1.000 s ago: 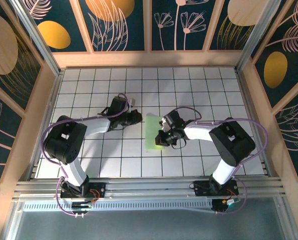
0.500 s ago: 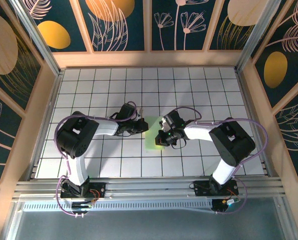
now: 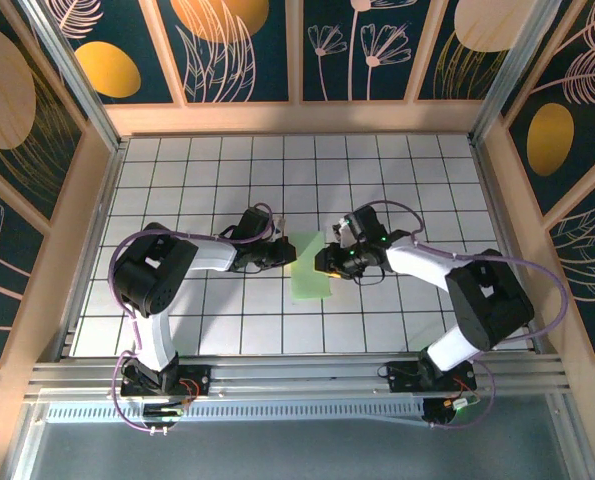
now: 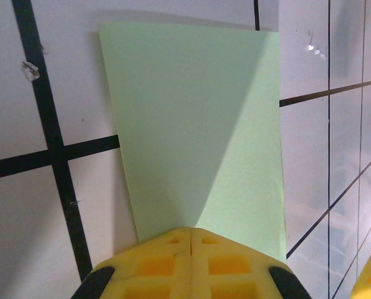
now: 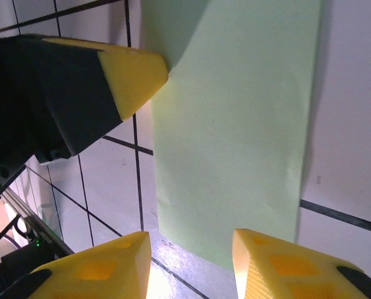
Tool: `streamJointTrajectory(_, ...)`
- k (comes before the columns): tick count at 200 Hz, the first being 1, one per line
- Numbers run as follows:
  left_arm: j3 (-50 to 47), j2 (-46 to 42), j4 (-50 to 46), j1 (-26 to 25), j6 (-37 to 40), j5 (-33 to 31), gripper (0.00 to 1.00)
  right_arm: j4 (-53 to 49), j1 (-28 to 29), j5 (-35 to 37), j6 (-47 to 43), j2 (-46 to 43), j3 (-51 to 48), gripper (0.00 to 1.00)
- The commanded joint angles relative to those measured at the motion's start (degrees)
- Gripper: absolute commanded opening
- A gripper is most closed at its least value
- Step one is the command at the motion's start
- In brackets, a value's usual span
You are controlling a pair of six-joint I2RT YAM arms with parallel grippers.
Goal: Fold a paper plane with a square sheet of paper (fold left side to right side)
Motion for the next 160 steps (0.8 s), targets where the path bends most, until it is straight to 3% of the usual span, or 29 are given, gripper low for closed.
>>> streamJointTrajectory(1,-2.15,0.45,-3.29,-0.41,0.66,-1.65,0.00,-5.07,-0.10,-0.94,-1.40,-0.39,-2.58,0.40)
streamJointTrajectory(160,-2.44,0.63,-2.75,-0.60,0.44,-1.73,0.00,-1.52,1.69,-3.69,2.62,3.62,-6.23,0.36)
